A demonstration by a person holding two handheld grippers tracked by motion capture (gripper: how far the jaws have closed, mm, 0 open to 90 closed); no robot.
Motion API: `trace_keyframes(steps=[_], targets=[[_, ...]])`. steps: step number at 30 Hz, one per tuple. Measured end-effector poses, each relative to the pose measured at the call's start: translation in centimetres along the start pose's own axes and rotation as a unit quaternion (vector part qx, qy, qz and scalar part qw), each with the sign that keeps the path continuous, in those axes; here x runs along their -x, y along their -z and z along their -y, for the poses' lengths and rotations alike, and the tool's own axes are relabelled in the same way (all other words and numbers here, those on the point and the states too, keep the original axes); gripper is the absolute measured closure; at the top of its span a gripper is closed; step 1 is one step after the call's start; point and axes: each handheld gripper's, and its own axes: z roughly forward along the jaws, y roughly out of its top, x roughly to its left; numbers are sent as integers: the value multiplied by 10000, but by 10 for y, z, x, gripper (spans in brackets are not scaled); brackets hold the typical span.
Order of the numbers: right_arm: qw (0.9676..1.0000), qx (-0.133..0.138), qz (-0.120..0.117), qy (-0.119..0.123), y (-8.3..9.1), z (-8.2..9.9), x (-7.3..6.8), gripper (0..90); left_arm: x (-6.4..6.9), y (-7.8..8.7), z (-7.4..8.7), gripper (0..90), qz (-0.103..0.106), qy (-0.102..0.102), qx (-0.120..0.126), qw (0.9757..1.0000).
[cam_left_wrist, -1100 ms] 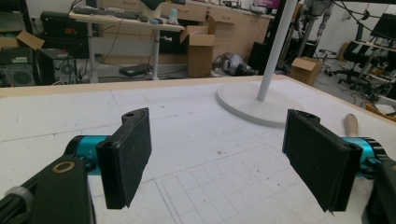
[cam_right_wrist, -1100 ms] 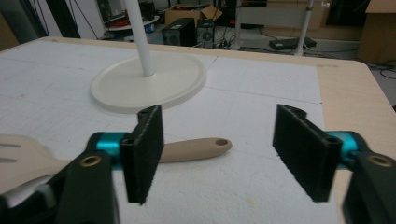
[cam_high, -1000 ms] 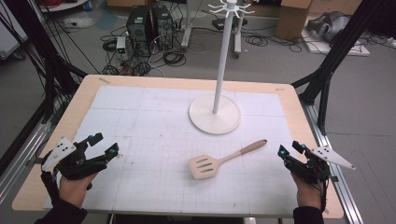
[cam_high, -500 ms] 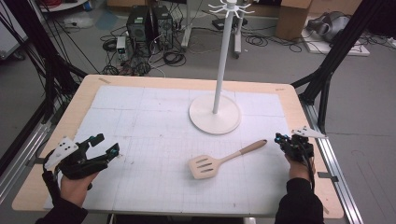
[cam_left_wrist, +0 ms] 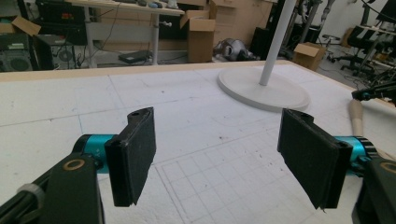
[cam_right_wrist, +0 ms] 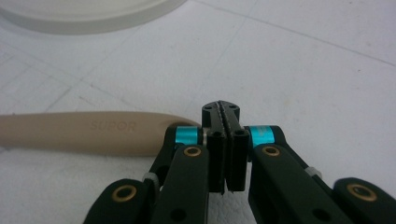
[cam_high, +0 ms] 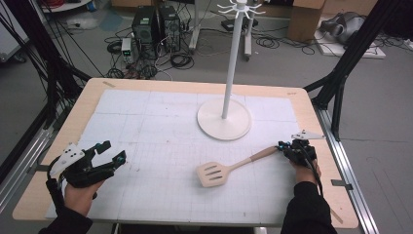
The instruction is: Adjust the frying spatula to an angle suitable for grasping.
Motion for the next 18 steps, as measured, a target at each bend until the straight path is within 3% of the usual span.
trace_keyframes(steps=[10, 18], targets=[[9996, -100, -248, 62, 4, 3, 2, 895, -1, -1, 0, 290, -11, 28, -17, 10000], [9992, -193, -345, 106, 6, 1, -9, 895, -2, 1, 0, 293, -27, 42, -3, 10000]])
